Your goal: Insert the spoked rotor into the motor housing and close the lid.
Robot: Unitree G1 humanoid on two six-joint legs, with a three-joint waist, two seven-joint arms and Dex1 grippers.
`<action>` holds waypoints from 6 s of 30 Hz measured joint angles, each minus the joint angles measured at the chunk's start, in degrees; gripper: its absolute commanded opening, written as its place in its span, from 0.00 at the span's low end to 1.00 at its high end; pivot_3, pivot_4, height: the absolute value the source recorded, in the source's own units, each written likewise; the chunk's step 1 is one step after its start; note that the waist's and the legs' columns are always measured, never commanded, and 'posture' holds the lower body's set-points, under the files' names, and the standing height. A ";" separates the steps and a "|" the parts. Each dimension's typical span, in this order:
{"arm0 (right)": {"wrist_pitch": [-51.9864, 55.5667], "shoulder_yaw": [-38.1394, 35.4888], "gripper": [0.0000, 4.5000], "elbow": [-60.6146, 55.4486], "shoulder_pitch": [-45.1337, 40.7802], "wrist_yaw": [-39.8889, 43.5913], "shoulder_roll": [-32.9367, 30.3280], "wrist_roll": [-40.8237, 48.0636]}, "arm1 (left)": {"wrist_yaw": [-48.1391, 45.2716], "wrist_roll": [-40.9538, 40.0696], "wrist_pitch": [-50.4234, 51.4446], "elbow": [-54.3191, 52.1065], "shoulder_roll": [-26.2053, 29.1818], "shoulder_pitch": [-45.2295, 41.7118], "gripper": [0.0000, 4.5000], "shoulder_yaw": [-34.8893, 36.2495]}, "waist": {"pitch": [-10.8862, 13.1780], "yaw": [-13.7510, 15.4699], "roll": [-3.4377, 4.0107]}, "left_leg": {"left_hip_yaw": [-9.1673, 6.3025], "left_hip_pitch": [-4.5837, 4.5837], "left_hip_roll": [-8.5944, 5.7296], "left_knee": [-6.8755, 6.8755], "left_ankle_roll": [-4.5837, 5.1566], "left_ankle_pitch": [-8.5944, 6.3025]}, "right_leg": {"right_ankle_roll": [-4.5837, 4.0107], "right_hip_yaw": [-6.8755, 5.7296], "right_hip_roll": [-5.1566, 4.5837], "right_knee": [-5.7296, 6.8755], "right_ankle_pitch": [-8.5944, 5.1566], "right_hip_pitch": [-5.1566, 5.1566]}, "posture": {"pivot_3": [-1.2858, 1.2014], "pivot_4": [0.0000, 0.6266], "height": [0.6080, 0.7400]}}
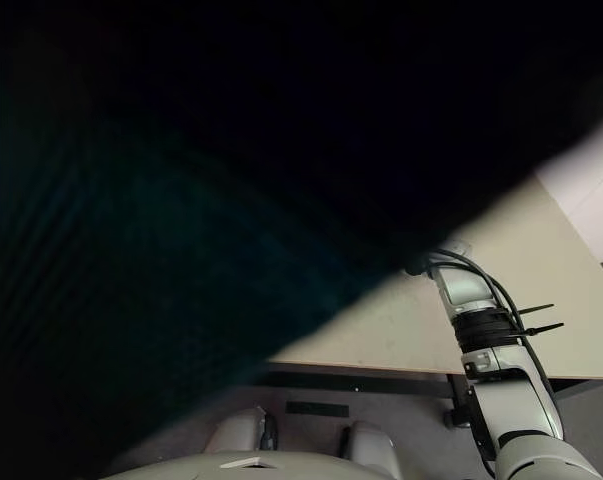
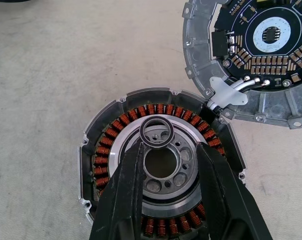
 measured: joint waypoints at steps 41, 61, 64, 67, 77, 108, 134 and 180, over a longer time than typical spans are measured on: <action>0.41 1.87 0.40 0.15 -1.29 -0.80 1.26 -0.05 | 0.97 0.01 -0.01 0.01 0.05 0.46 0.58 -0.65 | 0.00 0.00 0.00 | 0.00 -0.05 0.00 -0.04 -0.09 -0.05 | 0.00 0.00 0.00 -0.03 0.00 -0.04 | 0.52 0.00 1.00; -1.00 2.35 0.13 0.15 -1.22 -0.55 0.87 -0.58 | 1.17 0.03 -0.23 0.31 0.35 0.46 0.58 -0.65 | 0.00 0.00 0.00 | 0.00 -0.05 0.00 -0.04 -0.08 -0.05 | 0.00 0.00 0.00 -0.03 0.00 -0.04 | 0.52 0.00 1.00; -1.66 2.46 0.13 0.15 -1.16 -0.62 0.76 -1.06 | 1.15 0.04 -0.50 0.65 0.40 0.46 0.58 -0.65 | 0.00 0.00 0.00 | 0.00 -0.05 0.00 -0.04 -0.08 -0.05 | 0.00 0.00 0.00 -0.03 0.00 -0.04 | 0.52 0.00 1.00; -2.03 2.48 0.13 0.16 -1.17 -0.80 0.63 -1.55 | 1.13 0.04 -0.59 1.04 0.42 0.45 0.58 -0.67 | 0.00 0.01 0.00 | 0.00 -0.05 0.00 -0.04 -0.09 -0.05 | 0.00 0.00 0.00 -0.03 0.00 -0.04 | 0.52 0.00 1.00; -2.24 2.21 0.13 -1.61 0.25 -0.34 -2.98 -1.99 | 0.97 0.07 -1.08 1.47 0.46 0.42 0.58 -0.90 | 0.01 0.01 0.00 | 0.00 -0.06 0.00 -0.05 -0.03 -0.02 | 0.00 0.00 0.00 -0.04 0.00 -0.05 | 0.52 0.00 1.00; 0.19 2.02 0.13 -4.79 1.02 -0.88 -1.19 -1.58 | 0.94 0.08 -1.13 1.71 0.64 0.41 0.58 -0.98 | 0.01 0.00 0.00 | 0.00 -0.06 0.00 -0.05 -0.06 -0.04 | 0.00 0.00 0.00 -0.04 0.00 -0.05 | 0.52 0.00 1.00; -0.49 0.92 0.95 -3.95 1.56 -2.39 -1.29 -1.89 | 0.39 0.39 -1.15 1.82 0.81 0.41 0.58 -1.19 | 0.01 -0.06 0.00 | 0.00 -0.02 0.00 -0.06 -0.07 -0.02 | 0.00 0.00 0.00 -0.03 0.00 -0.04 | 0.52 0.00 1.00; -0.46 1.25 0.00 -3.28 0.58 -3.05 0.15 -0.17 | 0.15 1.21 -1.26 1.87 0.89 0.98 0.58 -1.66 | 0.01 0.01 0.00 | 0.00 -0.02 0.00 -0.06 -0.21 -0.05 | 0.00 0.00 0.00 -0.04 0.00 -0.02 | 0.52 0.00 1.00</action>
